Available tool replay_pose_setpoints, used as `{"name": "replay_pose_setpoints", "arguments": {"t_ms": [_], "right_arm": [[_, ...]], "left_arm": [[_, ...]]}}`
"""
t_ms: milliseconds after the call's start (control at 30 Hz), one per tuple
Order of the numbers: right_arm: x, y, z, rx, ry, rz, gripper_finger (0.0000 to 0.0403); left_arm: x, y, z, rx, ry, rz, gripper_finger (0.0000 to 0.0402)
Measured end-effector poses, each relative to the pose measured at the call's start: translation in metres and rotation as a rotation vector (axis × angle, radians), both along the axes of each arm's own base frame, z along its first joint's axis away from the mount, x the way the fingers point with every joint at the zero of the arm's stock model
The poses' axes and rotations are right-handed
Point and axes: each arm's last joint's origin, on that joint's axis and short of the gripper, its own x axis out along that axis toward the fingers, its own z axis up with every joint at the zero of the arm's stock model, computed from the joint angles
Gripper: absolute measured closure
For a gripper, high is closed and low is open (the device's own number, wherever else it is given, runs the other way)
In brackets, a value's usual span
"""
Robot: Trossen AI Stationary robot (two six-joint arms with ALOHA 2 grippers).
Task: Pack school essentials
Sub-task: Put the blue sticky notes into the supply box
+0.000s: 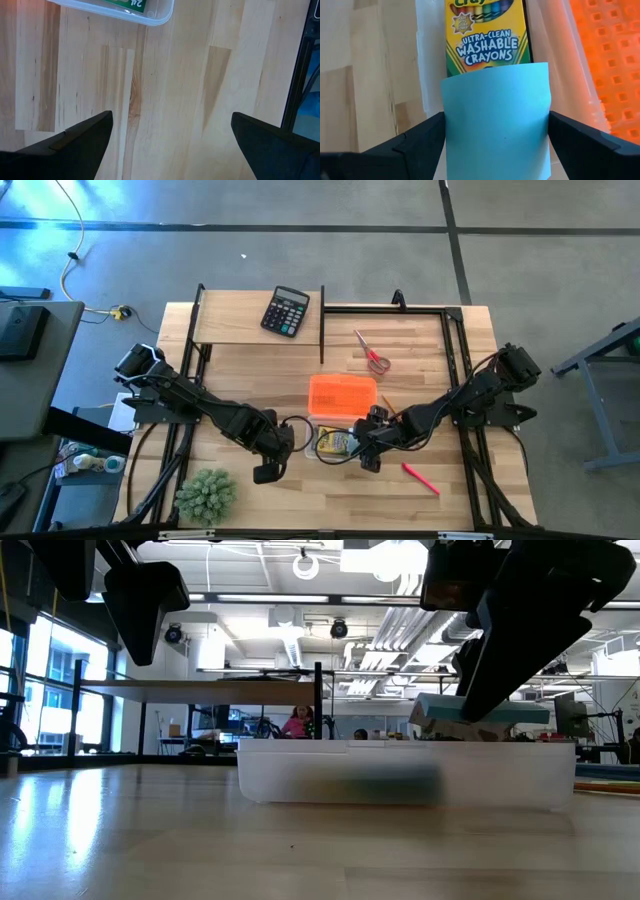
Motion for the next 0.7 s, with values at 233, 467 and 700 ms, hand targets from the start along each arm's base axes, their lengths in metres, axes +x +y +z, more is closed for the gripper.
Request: {"name": "replay_pose_setpoints", "arguments": {"t_ms": [233, 467, 700], "right_arm": [[0.0000, 0.0002, 0.0001, 0.013, 0.000, -0.019, 0.0078], [0.0000, 0.0001, 0.0001, 0.008, -0.001, -0.014, 0.0078], [0.0005, -0.0009, 0.0005, -0.023, -0.016, -0.033, 0.0078]], "left_arm": [[0.0003, 0.0007, 0.0000, 0.025, -0.009, 0.007, 0.0007], [0.0004, 0.0010, 0.0001, 0.036, -0.014, 0.002, 0.0007], [0.0004, 0.0010, 0.0001, 0.036, -0.014, 0.002, 0.0007]]}}
